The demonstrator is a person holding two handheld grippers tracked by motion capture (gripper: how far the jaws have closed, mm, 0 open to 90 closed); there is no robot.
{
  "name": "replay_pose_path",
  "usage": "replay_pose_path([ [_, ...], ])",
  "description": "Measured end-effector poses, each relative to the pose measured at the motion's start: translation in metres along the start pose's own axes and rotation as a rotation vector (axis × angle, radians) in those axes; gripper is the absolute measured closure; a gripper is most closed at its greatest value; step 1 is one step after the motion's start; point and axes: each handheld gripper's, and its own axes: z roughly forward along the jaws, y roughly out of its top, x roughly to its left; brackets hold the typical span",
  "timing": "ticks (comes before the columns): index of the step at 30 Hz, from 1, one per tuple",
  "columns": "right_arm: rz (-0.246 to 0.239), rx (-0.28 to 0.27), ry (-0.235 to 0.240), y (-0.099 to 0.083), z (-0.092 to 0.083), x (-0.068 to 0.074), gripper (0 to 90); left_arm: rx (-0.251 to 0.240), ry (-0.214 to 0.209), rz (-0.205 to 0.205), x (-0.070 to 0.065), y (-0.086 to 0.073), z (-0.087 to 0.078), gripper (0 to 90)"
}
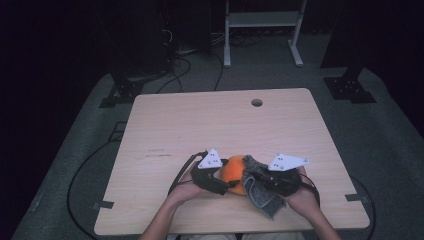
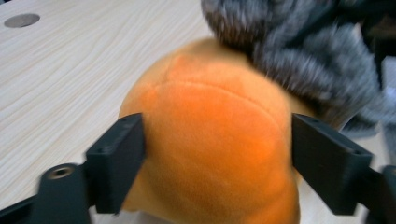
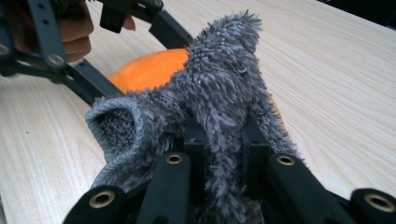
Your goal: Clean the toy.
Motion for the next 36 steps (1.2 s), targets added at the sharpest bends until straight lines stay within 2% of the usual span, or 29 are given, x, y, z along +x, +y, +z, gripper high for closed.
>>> replay_pose_path([
  [2, 0.027, 0.001, 0.003, -0.002, 0.0, -0.007, 76.1, 0.02, 0.003, -0.004, 0.003, -0.003, -0.001, 23.9],
  [5, 0.069, 0.029, -0.011, -0.014, 0.001, -0.021, 76.0, 0.041, -0.016, -0.02, 0.007, -0.009, -0.002, 24.6],
  [8, 0.136, 0.059, -0.008, -0.025, 0.002, -0.034, 76.1, 0.049, -0.015, -0.014, 0.007, -0.009, -0.002, 24.6],
  [9, 0.14, 0.073, -0.015, -0.027, 0.002, -0.036, 76.1, 0.058, -0.013, -0.009, 0.007, -0.009, -0.002, 24.5],
  [11, 0.121, 0.088, -0.048, -0.026, -0.001, -0.036, 76.1, 0.078, -0.006, -0.01, 0.008, -0.011, -0.003, 24.5],
  [13, 0.128, 0.052, -0.021, -0.022, -0.006, -0.034, 76.1, 0.079, -0.008, -0.012, 0.009, -0.012, -0.003, 24.5],
  [15, 0.107, 0.027, 0.007, -0.016, -0.009, -0.028, 76.0, 0.077, -0.006, -0.009, 0.009, -0.012, -0.003, 24.4],
  [16, 0.092, 0.031, 0.008, -0.015, -0.008, -0.026, 75.9, 0.078, -0.007, -0.007, 0.009, -0.012, -0.003, 24.4],
  [18, 0.091, 0.067, -0.001, -0.02, -0.002, -0.028, 75.8, 0.077, -0.01, -0.007, 0.009, -0.012, -0.003, 24.3],
  [19, 0.107, 0.094, -0.006, -0.024, 0.001, -0.032, 75.8, 0.079, -0.007, -0.007, 0.009, -0.011, -0.003, 24.3],
  [21, 0.143, 0.156, -0.049, -0.035, 0.006, -0.042, 76.1, 0.081, -0.005, -0.004, 0.008, -0.011, -0.004, 24.3],
  [22, 0.155, 0.157, -0.04, -0.037, 0.005, -0.045, 76.1, 0.08, -0.004, -0.004, 0.008, -0.011, -0.004, 24.0],
  [23, 0.16, 0.138, -0.03, -0.035, 0.001, -0.045, 76.1, 0.079, -0.005, -0.004, 0.008, -0.011, -0.004, 23.9],
  [26, 0.161, 0.027, 0.031, -0.019, -0.012, -0.038, 76.0, 0.071, -0.005, 0.004, 0.007, -0.01, -0.002, 23.6],
  [28, 0.122, -0.005, 0.06, -0.01, -0.015, -0.028, 75.8, 0.07, -0.003, 0.007, 0.006, -0.01, -0.002, 23.6],
  [29, 0.104, 0.0, 0.08, -0.008, -0.012, -0.024, 75.6, 0.07, -0.004, 0.007, 0.006, -0.01, -0.002, 23.3],
  [31, 0.088, 0.038, 0.065, -0.013, -0.003, -0.023, 75.5, 0.065, -0.012, 0.008, 0.005, -0.01, -0.002, 22.6],
  [33, 0.12, 0.062, 0.063, -0.021, 0.0, -0.031, 75.4, 0.058, -0.009, 0.007, 0.003, -0.009, -0.001, 22.6],
  [35, 0.125, 0.12, -0.011, -0.026, 0.0, -0.038, 75.7, 0.064, -0.009, 0.017, 0.003, -0.009, -0.001, 22.7],
  [36, 0.129, 0.124, -0.021, -0.028, -0.001, -0.04, 75.7, 0.064, -0.009, 0.022, 0.003, -0.008, -0.001, 22.7],
])
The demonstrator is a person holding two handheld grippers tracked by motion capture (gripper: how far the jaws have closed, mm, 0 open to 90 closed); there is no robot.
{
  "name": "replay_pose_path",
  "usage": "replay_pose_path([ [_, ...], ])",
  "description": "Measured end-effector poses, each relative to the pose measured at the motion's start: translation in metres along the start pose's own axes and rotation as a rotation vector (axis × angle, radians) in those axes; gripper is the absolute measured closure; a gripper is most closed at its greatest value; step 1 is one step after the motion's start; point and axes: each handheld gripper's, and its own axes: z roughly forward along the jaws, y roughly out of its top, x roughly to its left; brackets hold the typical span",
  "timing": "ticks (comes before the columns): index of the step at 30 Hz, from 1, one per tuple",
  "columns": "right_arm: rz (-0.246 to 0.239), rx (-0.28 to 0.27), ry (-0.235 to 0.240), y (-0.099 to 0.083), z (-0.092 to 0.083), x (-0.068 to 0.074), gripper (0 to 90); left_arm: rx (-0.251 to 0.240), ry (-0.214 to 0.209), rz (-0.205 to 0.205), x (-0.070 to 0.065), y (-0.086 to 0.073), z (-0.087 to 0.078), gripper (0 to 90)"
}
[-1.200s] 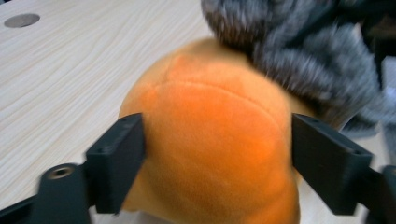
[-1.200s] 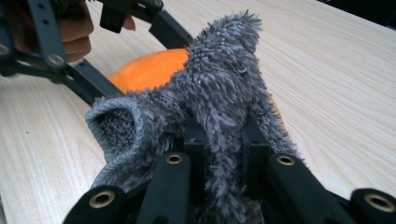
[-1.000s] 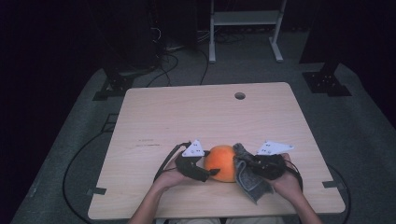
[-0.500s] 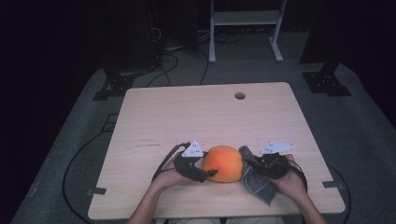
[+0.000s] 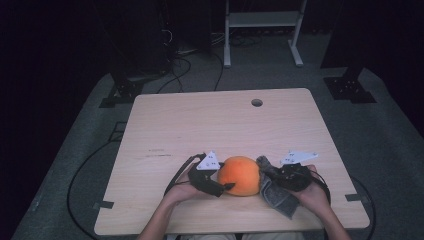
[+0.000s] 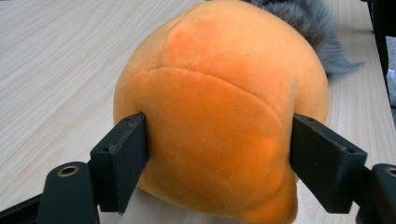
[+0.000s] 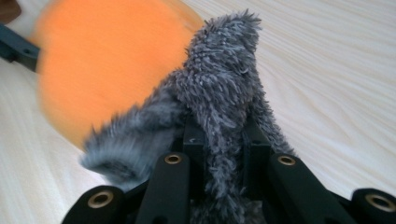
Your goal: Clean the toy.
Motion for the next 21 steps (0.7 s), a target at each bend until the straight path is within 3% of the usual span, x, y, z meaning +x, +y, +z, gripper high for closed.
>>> replay_pose_path([
  [2, -0.002, -0.039, 0.024, 0.004, -0.005, 0.004, 75.7, 0.008, -0.001, 0.011, -0.001, 0.001, 0.0, 22.7],
  [4, -0.038, -0.092, 0.05, 0.015, -0.01, 0.016, 75.6, 0.017, 0.0, 0.027, -0.003, 0.003, 0.0, 22.7],
  [6, -0.078, -0.088, 0.047, 0.019, -0.007, 0.023, 75.5, 0.015, -0.011, 0.027, -0.003, 0.004, -0.002, 21.5],
  [8, -0.084, -0.067, 0.042, 0.016, -0.003, 0.022, 75.7, 0.0, -0.015, -0.012, 0.0, 0.006, -0.005, 16.4],
  [10, -0.062, -0.051, 0.041, 0.012, -0.002, 0.017, 75.7, 0.003, 0.012, -0.069, 0.004, 0.008, -0.003, 7.7],
  [12, -0.05, -0.041, 0.036, 0.009, -0.003, 0.012, 75.7, 0.018, -0.015, -0.099, 0.004, 0.006, 0.003, 7.3],
  [13, -0.048, -0.037, 0.037, 0.009, -0.004, 0.012, 75.8, 0.019, -0.029, -0.084, 0.002, 0.005, 0.004, 12.4],
  [17, -0.077, -0.079, 0.043, 0.02, -0.019, 0.017, 75.9, -0.002, 0.024, 0.016, -0.007, 0.012, -0.001, 28.6],
  [20, -0.112, -0.146, 0.089, 0.035, -0.033, 0.03, 75.7, -0.03, 0.037, 0.102, -0.022, 0.022, 0.0, 31.5],
  [21, -0.118, -0.16, 0.099, 0.039, -0.034, 0.035, 75.6, -0.017, 0.044, 0.156, -0.03, 0.026, 0.001, 31.5],
])
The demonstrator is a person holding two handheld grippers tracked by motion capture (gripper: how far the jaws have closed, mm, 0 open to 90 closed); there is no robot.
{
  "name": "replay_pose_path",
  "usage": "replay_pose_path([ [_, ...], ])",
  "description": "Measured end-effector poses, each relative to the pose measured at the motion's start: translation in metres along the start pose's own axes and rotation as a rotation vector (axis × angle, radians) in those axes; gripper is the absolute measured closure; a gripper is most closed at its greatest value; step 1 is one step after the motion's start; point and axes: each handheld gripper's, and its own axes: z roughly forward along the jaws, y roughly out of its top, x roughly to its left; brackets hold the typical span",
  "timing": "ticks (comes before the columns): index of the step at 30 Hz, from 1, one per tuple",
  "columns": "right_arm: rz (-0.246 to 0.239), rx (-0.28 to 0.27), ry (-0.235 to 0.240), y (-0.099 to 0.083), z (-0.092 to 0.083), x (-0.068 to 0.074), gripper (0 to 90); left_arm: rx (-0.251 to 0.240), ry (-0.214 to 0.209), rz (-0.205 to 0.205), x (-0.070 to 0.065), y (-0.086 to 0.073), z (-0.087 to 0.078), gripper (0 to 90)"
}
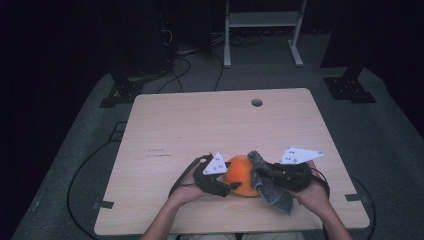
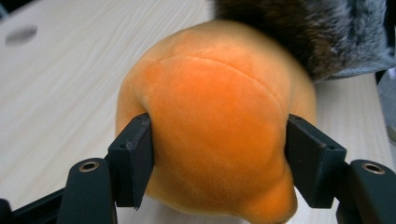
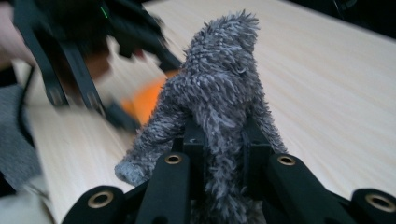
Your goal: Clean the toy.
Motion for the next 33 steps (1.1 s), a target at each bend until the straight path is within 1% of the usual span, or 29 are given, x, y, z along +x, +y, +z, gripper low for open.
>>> replay_pose_path([
  [1, 0.0, 0.0, 0.0, 0.0, 0.0, 0.0, 75.6, 0.0, 0.0, 0.0, 0.0, 0.0, 0.0, 29.9],
  [2, -0.016, 0.01, 0.003, 0.004, 0.004, 0.006, 75.4, 0.002, -0.003, 0.017, -0.002, 0.001, 0.0, 29.9],
  [3, -0.028, 0.028, -0.005, 0.003, 0.007, 0.006, 75.4, -0.001, -0.011, 0.019, -0.002, 0.001, -0.001, 28.7],
  [4, -0.04, 0.05, -0.02, 0.0, 0.01, 0.006, 75.4, -0.005, -0.019, -0.005, -0.001, 0.001, 0.0, 25.2],
  [5, -0.037, 0.063, -0.024, -0.003, 0.013, 0.005, 75.6, -0.009, -0.032, -0.056, 0.003, -0.001, 0.001, 19.9],
  [6, -0.018, 0.067, -0.02, -0.007, 0.015, 0.002, 75.7, 0.004, -0.032, -0.113, 0.007, -0.003, 0.002, 13.3],
  [7, -0.002, 0.07, -0.012, -0.011, 0.016, 0.001, 75.8, 0.032, -0.028, -0.161, 0.011, -0.004, 0.005, 7.5],
  [8, 0.001, 0.071, -0.006, -0.014, 0.017, -0.002, 75.8, 0.039, -0.046, -0.207, 0.014, -0.006, 0.008, 5.1],
  [9, 0.009, 0.073, -0.006, -0.016, 0.017, -0.003, 75.8, 0.022, -0.06, -0.237, 0.015, -0.009, 0.009, 7.7],
  [10, 0.013, 0.077, -0.014, -0.017, 0.015, -0.006, 75.7, 0.015, -0.051, -0.218, 0.014, -0.009, 0.008, 13.7],
  [11, 0.01, 0.085, -0.024, -0.017, 0.014, -0.008, 75.7, -0.004, -0.042, -0.179, 0.012, -0.008, 0.006, 18.0],
  [12, 0.01, 0.094, -0.038, -0.016, 0.012, -0.01, 75.7, -0.016, -0.028, -0.152, 0.01, -0.007, 0.005, 23.5],
  [13, 0.017, 0.092, -0.041, -0.015, 0.01, -0.011, 75.8, -0.026, -0.016, -0.127, 0.007, -0.004, 0.004, 25.5],
  [15, 0.019, 0.074, -0.028, -0.01, 0.002, -0.008, 75.9, -0.036, 0.003, -0.067, 0.001, 0.0, 0.005, 27.4],
  [16, 0.002, 0.052, -0.012, -0.005, -0.001, -0.004, 75.8, -0.039, 0.015, -0.036, -0.003, 0.003, 0.005, 27.7],
  [17, -0.007, 0.035, 0.005, 0.001, -0.004, 0.003, 75.8, -0.029, 0.021, 0.007, -0.007, 0.006, 0.005, 27.8],
  [18, -0.023, 0.015, 0.027, 0.007, -0.006, 0.009, 75.8, -0.028, 0.023, 0.024, -0.01, 0.007, 0.005, 27.8],
  [19, -0.031, 0.007, 0.036, 0.01, -0.006, 0.013, 75.8, -0.027, 0.025, 0.047, -0.013, 0.009, 0.005, 28.0],
  [20, -0.049, 0.012, 0.033, 0.013, -0.003, 0.015, 75.6, -0.022, 0.025, 0.066, -0.015, 0.01, 0.005, 28.2],
  [21, -0.068, 0.031, 0.014, 0.012, 0.0, 0.017, 75.4, -0.013, 0.026, 0.075, -0.017, 0.01, 0.005, 28.5],
  [22, -0.073, 0.05, 0.0, 0.01, 0.004, 0.015, 75.3, -0.005, 0.027, 0.079, -0.017, 0.01, 0.005, 28.9],
  [24, -0.034, 0.06, 0.007, 0.001, 0.007, 0.006, 75.4, -0.013, 0.019, 0.063, -0.016, 0.007, 0.006, 29.3],
  [26, -0.024, 0.075, -0.03, -0.005, 0.006, -0.002, 75.5, -0.02, 0.015, 0.046, -0.013, 0.006, 0.006, 29.3],
  [28, -0.015, 0.091, -0.056, -0.008, 0.003, -0.006, 75.6, -0.012, 0.011, 0.051, -0.012, 0.006, 0.006, 29.3],
  [30, -0.008, 0.089, -0.053, -0.01, 0.003, -0.008, 75.6, -0.009, 0.01, 0.039, -0.011, 0.005, 0.007, 29.3],
  [31, -0.005, 0.085, -0.05, -0.011, 0.004, -0.008, 75.6, 0.003, 0.009, 0.031, -0.01, 0.004, 0.007, 29.3],
  [33, -0.007, 0.091, -0.056, -0.012, 0.006, -0.008, 75.6, 0.015, -0.011, 0.018, -0.006, 0.001, 0.005, 28.3],
])
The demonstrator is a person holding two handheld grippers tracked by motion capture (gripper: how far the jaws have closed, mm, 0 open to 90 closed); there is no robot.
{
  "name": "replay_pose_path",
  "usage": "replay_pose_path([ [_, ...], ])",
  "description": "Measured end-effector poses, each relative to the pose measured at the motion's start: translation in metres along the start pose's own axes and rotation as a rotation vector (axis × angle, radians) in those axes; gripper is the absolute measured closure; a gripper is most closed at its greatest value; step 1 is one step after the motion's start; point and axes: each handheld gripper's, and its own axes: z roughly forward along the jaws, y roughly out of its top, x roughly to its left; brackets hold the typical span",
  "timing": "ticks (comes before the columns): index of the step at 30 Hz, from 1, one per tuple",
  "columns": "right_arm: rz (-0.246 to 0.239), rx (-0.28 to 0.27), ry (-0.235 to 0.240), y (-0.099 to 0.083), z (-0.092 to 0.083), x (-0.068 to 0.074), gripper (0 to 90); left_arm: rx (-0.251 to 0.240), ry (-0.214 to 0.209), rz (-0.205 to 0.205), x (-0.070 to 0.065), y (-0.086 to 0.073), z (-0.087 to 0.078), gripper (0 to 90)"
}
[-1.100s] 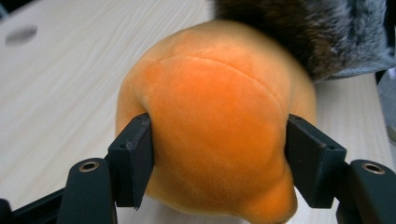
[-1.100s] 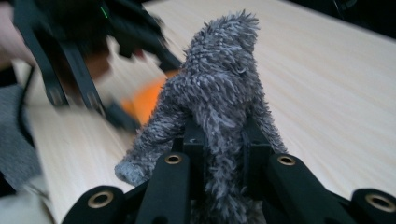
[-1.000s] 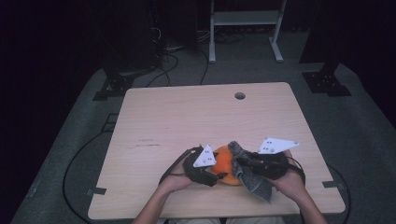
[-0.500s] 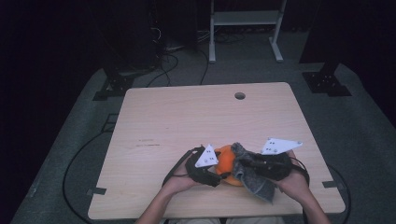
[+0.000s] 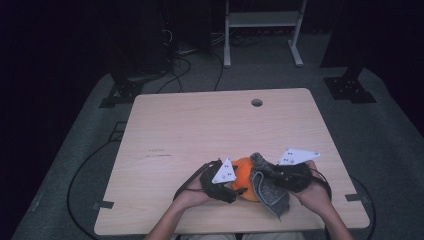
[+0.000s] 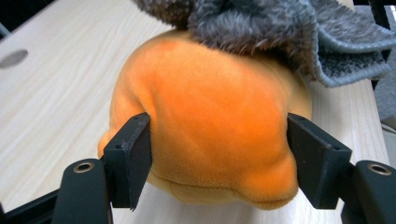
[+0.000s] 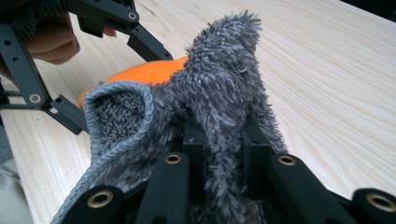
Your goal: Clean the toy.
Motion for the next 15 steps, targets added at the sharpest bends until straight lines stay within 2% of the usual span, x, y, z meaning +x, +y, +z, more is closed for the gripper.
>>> replay_pose_path([
  [2, 0.003, -0.009, 0.002, -0.001, 0.002, 0.002, 75.6, -0.019, -0.024, -0.042, 0.003, 0.0, -0.003, 20.7],
  [4, -0.012, -0.015, -0.007, -0.001, 0.006, 0.007, 75.7, -0.067, -0.029, -0.082, 0.007, 0.001, -0.007, 14.8],
  [7, -0.028, -0.018, 0.005, 0.0, 0.009, 0.011, 75.7, -0.035, -0.033, -0.077, 0.008, -0.004, -0.003, 20.7],
  [9, -0.018, -0.017, 0.012, -0.001, 0.009, 0.009, 75.6, -0.005, -0.04, -0.099, 0.012, -0.01, -0.002, 23.2],
  [11, -0.009, -0.002, -0.007, -0.006, 0.01, 0.004, 75.6, 0.03, -0.047, -0.112, 0.016, -0.014, -0.004, 24.9],
  [13, 0.033, 0.005, -0.012, -0.013, 0.01, -0.003, 75.5, 0.026, -0.064, -0.122, 0.018, -0.016, -0.006, 24.8],
  [15, 0.043, 0.003, -0.012, -0.016, 0.011, -0.004, 75.7, 0.003, -0.062, -0.116, 0.019, -0.011, -0.008, 19.9],
])
